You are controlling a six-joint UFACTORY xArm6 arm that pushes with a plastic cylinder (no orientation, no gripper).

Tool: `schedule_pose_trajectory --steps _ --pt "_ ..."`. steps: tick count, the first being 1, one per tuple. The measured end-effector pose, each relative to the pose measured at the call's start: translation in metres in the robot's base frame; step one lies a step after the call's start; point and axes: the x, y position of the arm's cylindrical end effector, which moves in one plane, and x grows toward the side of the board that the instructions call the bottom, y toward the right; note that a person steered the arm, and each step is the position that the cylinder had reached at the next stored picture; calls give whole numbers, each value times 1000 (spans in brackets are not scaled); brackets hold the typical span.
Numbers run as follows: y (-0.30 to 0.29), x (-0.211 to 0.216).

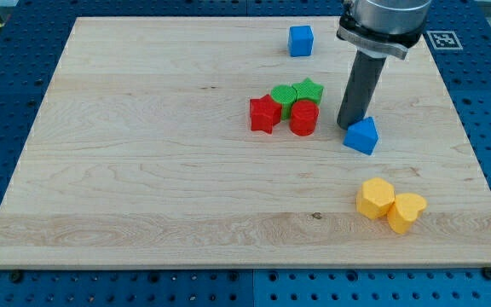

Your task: Slide the blue triangle to the right side of the yellow heart

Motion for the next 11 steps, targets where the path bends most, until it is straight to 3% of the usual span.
schedule_pose_trajectory --steps 2,4,6,10,11 --pt "-2 26" --pt "18 1" --pt "41 18" --pt "-33 31" --pt "-27 40"
